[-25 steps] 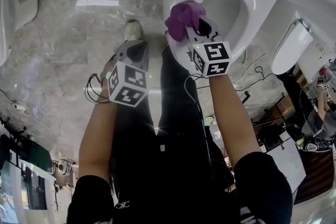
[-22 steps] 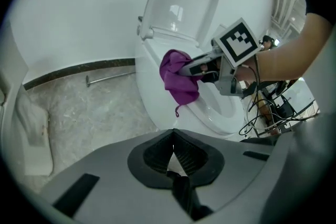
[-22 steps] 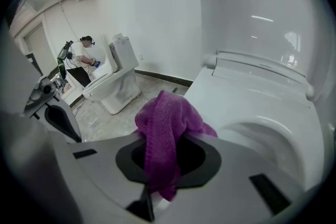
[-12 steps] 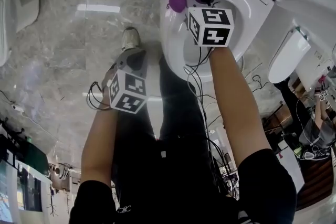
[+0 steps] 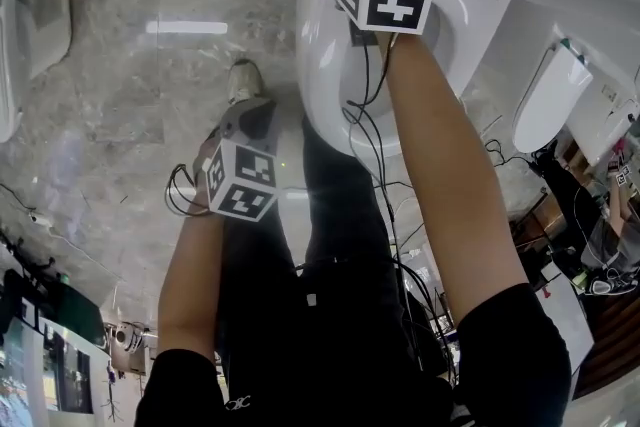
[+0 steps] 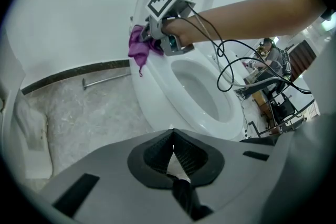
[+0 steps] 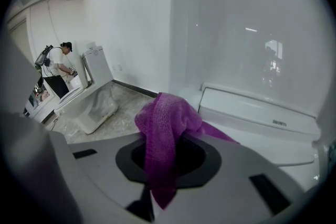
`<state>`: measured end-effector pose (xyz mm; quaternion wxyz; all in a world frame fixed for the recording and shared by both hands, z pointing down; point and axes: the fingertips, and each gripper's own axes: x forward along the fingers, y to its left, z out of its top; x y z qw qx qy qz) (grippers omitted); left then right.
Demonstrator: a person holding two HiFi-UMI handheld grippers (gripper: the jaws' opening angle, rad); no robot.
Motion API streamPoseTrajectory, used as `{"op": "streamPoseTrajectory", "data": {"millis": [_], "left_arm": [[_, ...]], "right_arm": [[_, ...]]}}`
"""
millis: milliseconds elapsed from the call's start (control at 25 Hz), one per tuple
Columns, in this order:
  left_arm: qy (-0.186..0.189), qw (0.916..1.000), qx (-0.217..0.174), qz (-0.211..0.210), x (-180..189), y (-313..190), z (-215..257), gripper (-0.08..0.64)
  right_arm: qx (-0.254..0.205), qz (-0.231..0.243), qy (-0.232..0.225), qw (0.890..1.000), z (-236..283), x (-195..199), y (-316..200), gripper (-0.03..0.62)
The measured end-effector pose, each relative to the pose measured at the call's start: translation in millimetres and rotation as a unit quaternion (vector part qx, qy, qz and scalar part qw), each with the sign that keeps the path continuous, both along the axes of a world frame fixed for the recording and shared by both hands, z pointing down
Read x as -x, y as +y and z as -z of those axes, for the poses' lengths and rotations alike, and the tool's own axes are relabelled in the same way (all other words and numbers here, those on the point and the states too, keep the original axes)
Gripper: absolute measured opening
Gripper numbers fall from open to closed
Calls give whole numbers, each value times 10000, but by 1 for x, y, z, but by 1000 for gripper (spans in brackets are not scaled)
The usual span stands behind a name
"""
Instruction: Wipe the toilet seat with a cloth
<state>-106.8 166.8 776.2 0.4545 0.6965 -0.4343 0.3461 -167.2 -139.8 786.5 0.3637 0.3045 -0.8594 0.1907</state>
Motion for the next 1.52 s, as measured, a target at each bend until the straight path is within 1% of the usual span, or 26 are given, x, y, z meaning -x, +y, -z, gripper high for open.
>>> {"op": "streamPoseTrajectory", "data": {"millis": [160,320,440,520,600,680,760,840,920,1000,1080,1160,1360,1440,1520], "left_arm": [[35,10000,39,-78,-10,6,-2,8],[21,9999,57,-82,-15,3,-6,8],[7,10000,-19,-38,-21,-10,-3,8],[5,10000,-75,-35,-26,-19,0,8],[-6,9999,-123,-87,-31,-26,2,8],[-28,9998,-136,-159,-37,-27,4,8],[-62,9997,-108,-209,-44,-27,3,8],[-79,9997,-70,-216,-51,-27,1,8],[-78,9997,-48,-216,-59,-28,0,8],[-80,9997,-25,-226,-67,-30,-1,8],[-73,9997,-4,-238,-78,-32,-1,8],[-64,9996,-11,-273,-89,-35,0,8],[-91,9991,-61,-404,-111,-46,4,8],[-110,9989,-66,-452,-116,-49,4,8],[-122,9987,-78,-488,-122,-53,5,8]], "right_arm": [[-76,-157,-58,9998,1,-15,11,63],[-146,137,-90,9998,-1,-26,33,63],[-114,300,-149,9994,-2,-37,46,63],[-83,638,-140,9978,-3,-42,51,63],[-39,1159,-98,9932,-4,-47,53,63],[0,1684,-14,9857,-5,-55,53,63],[-108,2198,183,9753,-6,-68,48,63],[-356,2730,455,9603,-8,-85,41,63],[-635,3196,736,9426,-11,-103,32,63],[-847,3466,950,9293,-13,-118,25,63],[-967,3549,1061,9238,-15,-130,20,63],[-998,3505,1095,9248,-17,-141,16,63],[-985,3184,1234,9347,-18,-174,3,63],[-885,2962,1333,9416,-19,-191,-2,63],[-701,2645,1426,9512,-20,-210,-7,63]]}}
